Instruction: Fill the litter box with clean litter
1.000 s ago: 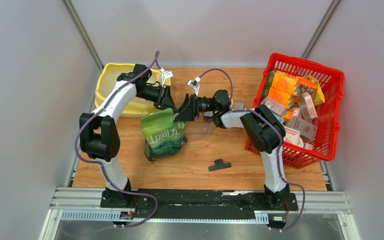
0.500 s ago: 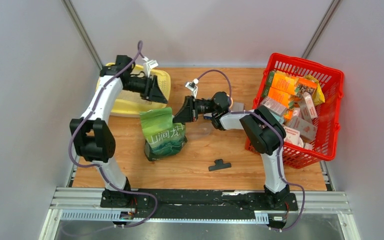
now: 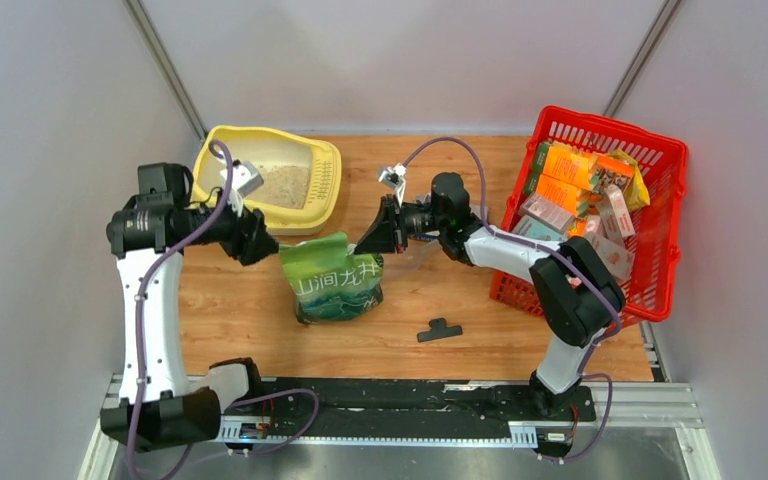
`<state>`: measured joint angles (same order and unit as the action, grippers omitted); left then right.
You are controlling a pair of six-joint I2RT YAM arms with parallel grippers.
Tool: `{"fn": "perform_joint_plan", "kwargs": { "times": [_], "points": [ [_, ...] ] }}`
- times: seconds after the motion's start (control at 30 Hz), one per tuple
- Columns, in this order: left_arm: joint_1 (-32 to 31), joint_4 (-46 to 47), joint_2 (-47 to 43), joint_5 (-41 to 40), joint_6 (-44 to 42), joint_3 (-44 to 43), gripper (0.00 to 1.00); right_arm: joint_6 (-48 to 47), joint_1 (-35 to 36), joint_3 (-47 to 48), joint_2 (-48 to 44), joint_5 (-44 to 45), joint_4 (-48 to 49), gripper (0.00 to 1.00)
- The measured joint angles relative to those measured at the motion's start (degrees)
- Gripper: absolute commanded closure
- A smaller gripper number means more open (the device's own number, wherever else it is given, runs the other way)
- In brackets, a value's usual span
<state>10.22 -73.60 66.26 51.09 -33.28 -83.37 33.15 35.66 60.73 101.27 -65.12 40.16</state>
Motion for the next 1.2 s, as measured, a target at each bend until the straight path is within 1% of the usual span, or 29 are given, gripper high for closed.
{"fn": "perform_joint_plan", "kwargs": {
  "times": [0.1, 0.2, 0.37, 0.5, 0.63, 0.73, 0.77, 0.87, 0.97, 1.0, 1.07, 1.1, 1.2],
  "points": [
    [0.1, -2.0, -4.6, -0.7, -9.1, 4.1, 0.25, -3.7, -0.2, 0.0, -0.9, 0.7, -5.0, 1.0],
    [0.1, -2.7, -7.5, -1.3, -14.6, 7.6, 0.23, -6.8, -0.2, 0.8, -1.4, 1.2, -9.6, 1.0],
    [0.1, -3.4, -10.3, -0.9, -15.9, 13.9, 0.23, -11.9, -0.2, 1.7, -3.1, 2.1, -16.6, 1.0],
    [-0.1, -0.3, -11.3, 1.2, -13.6, 19.8, 0.22, -14.0, -0.2, 1.6, -4.3, 3.1, -20.1, 0.99],
    [-2.6, 8.3, -13.1, 2.4, -6.5, 25.9, 0.22, -14.4, -0.1, 1.1, -5.1, 4.0, -21.1, 0.94],
    [-5.1, 15.6, -13.4, 3.7, 0.0, 28.2, 0.23, -14.1, -0.2, 0.4, -5.5, 4.3, -21.2, 0.82],
    [-5.7, 18.2, -13.3, 4.1, 2.3, 28.7, 0.24, -13.6, -0.2, 0.0, -5.7, 4.4, -21.0, 0.71],
    [-6.7, 24.9, -12.8, 5.3, 8.8, 30.0, 0.3, -10.8, -0.2, -1.4, -5.8, 4.5, -19.2, 0.47],
    [-7.1, 29.5, -11.4, 6.5, 13.6, 30.2, 0.43, -8.0, -0.2, -2.8, -5.8, 5.0, -16.8, 0.39],
    [-7.1, 30.3, -10.8, 6.8, 14.4, 30.2, 0.51, -6.9, -0.2, -3.3, -5.8, 5.2, -16.0, 0.38],
    [-7.1, 31.3, -9.5, 7.5, 16.1, 30.2, 0.59, -5.0, -0.1, -3.5, -5.8, 5.8, -14.5, 0.38],
    [-7.1, 31.5, -9.0, 7.9, 16.8, 30.3, 0.66, -4.1, 0.0, -3.6, -5.8, 6.2, -13.5, 0.38],
    [-7.1, 32.9, -8.6, 8.8, 18.9, 31.1, 0.7, -1.5, 0.2, -4.0, -5.9, 7.0, -10.5, 0.37]
  ]
}}
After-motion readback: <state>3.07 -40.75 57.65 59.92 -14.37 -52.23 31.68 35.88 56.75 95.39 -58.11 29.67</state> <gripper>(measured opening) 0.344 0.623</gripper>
